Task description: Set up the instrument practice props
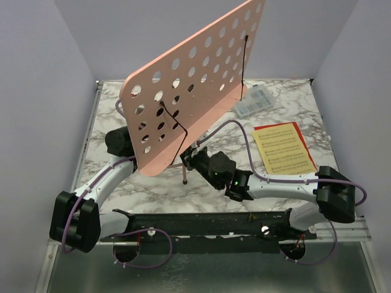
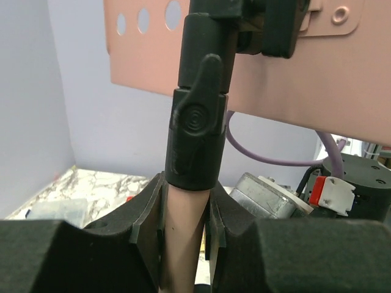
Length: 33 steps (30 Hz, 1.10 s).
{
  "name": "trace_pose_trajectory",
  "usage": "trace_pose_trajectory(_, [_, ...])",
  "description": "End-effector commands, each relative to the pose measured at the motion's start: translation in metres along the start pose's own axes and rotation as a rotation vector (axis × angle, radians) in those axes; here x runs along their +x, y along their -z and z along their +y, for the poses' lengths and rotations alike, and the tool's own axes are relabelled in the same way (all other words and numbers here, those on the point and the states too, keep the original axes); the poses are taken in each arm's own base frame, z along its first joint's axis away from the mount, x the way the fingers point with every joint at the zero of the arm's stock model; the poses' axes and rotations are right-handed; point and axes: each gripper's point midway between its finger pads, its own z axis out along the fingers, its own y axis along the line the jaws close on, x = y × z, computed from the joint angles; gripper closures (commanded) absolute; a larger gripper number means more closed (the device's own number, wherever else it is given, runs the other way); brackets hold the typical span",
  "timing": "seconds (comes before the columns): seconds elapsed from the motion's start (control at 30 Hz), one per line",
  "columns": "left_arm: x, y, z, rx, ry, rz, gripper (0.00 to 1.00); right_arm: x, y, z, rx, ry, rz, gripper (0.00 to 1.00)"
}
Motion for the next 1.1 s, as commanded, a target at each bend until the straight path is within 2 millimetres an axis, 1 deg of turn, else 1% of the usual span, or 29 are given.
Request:
trace_pose_trajectory(0.0, [-0.084, -0.008, -0.034, 0.055, -0.123, -0.293, 1.0, 0.003, 0.016, -0.055, 0.239, 0.162, 0.023, 0.93])
trace_pose_trajectory(0.1, [-0.096, -0.011, -0.034, 0.053, -0.138, -0.322, 1.0, 0.006, 0.028, -0.06, 0.218, 0.199, 0.034, 0.98])
trace_pose_trajectory(0.17, [-0.102, -0.015, -0.033, 0.058, -0.145, -0.335, 1.0, 0.015, 0.036, -0.061, 0.199, 0.216, 0.063, 0.99])
trace_pose_trajectory(0.3, [-0.112, -0.024, -0.027, 0.066, -0.144, -0.338, 1.0, 0.037, 0.048, -0.064, 0.185, 0.2, 0.127, 0.99])
trace_pose_trajectory(0.37, [-0.116, -0.029, -0.025, 0.077, -0.153, -0.332, 1.0, 0.05, 0.053, -0.072, 0.23, 0.155, 0.153, 0.99])
trace_pose_trajectory(0.43, [-0.121, -0.034, -0.028, 0.105, -0.168, -0.321, 1.0, 0.06, 0.057, -0.075, 0.251, 0.124, 0.159, 1.0])
trace_pose_trajectory(0.5, [-0.123, -0.038, -0.029, 0.125, -0.175, -0.309, 1.0, 0.071, 0.059, -0.081, 0.295, 0.09, 0.167, 0.99])
trace_pose_trajectory(0.57, [-0.124, -0.04, -0.03, 0.14, -0.175, -0.3, 1.0, 0.079, 0.058, -0.085, 0.311, 0.107, 0.169, 0.99])
trace_pose_trajectory(0.63, [-0.122, -0.04, -0.029, 0.146, -0.17, -0.292, 1.0, 0.087, 0.055, -0.087, 0.325, 0.123, 0.173, 0.99])
trace_pose_trajectory(0.73, [-0.111, -0.038, -0.023, 0.131, -0.156, -0.278, 1.0, 0.095, 0.049, -0.093, 0.339, 0.142, 0.171, 0.99])
trace_pose_trajectory(0.83, [-0.095, -0.035, -0.011, 0.104, -0.123, -0.255, 1.0, 0.095, 0.043, -0.095, 0.329, 0.131, 0.163, 1.0])
trace_pose_trajectory(0.97, [-0.076, -0.033, 0.007, 0.081, -0.076, -0.221, 1.0, 0.091, 0.032, -0.096, 0.371, 0.08, 0.162, 0.99])
trace_pose_trajectory(1.07, [-0.067, -0.033, 0.02, 0.076, -0.041, -0.195, 1.0, 0.097, 0.023, -0.09, 0.386, 0.027, 0.194, 0.99])
